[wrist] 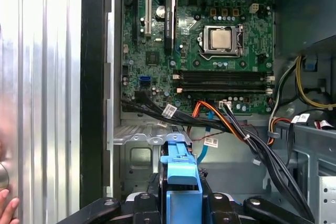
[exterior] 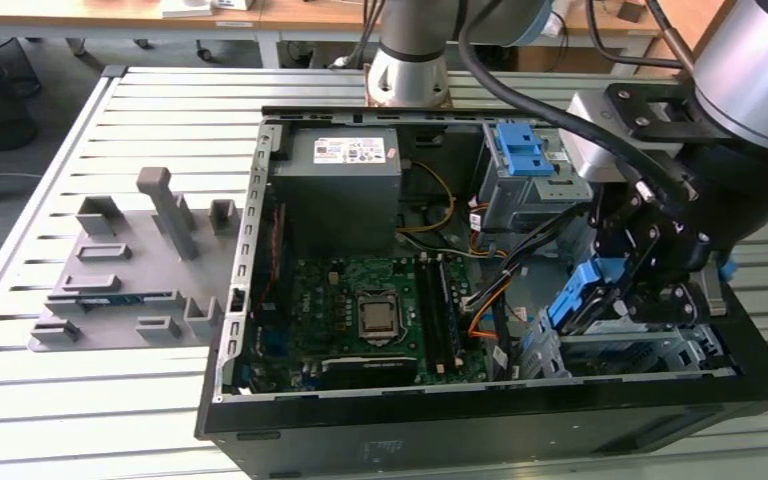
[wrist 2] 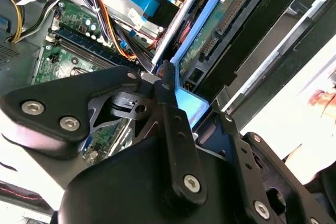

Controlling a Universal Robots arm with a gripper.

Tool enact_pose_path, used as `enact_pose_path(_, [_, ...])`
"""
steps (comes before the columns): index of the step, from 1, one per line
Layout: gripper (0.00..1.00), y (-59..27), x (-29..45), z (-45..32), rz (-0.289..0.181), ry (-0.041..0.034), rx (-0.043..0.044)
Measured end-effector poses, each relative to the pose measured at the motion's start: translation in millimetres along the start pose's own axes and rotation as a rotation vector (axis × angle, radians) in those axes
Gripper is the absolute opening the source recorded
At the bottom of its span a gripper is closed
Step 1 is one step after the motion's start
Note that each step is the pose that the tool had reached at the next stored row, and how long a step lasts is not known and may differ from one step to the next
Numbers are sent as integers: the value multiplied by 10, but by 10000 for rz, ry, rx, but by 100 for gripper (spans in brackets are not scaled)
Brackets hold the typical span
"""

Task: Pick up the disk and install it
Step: 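Insert the disk into the insertion slot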

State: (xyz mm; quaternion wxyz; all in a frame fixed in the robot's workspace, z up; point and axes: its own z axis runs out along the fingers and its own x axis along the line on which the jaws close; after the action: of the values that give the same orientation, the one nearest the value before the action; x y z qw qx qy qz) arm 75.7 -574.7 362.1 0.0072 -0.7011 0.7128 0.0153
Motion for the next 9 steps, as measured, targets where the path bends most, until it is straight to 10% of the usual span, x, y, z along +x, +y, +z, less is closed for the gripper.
enact_pose_path(9, [36,-1,7,85,-1,-42,-1])
